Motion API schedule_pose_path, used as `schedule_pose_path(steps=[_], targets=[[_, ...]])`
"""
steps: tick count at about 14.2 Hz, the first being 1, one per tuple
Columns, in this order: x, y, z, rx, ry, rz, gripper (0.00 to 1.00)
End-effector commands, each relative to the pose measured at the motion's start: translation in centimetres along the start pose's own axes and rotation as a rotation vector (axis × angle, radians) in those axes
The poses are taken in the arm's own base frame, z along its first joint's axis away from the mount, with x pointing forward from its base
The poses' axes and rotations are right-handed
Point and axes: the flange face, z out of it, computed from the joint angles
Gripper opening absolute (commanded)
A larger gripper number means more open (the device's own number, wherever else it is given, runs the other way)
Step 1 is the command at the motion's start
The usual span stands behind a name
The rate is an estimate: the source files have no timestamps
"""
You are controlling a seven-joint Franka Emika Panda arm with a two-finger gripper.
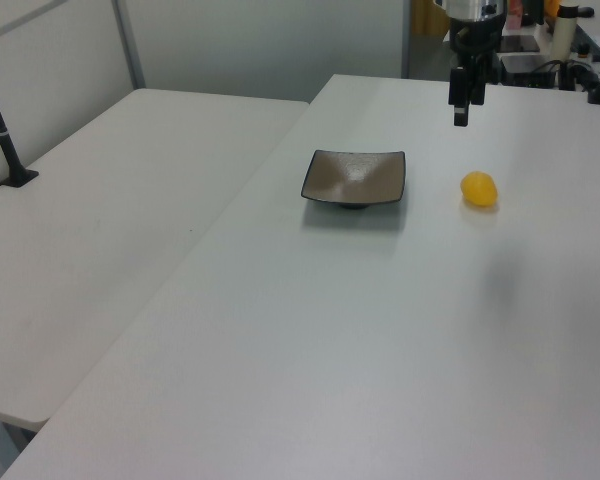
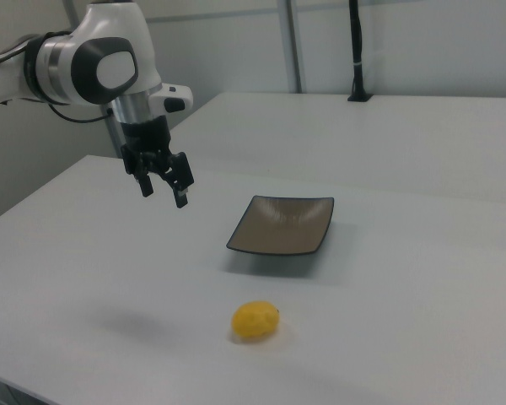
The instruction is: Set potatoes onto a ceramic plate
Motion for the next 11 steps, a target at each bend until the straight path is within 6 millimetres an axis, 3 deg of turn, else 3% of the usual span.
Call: schedule_pose_path(steps=[1, 11], targets=[[-1.3, 0.1, -1.8, -0.024, 0.028, -0.018, 1.00], [-1.4, 1.5, -1.6, -0.028, 0.008, -0.002, 1.00]])
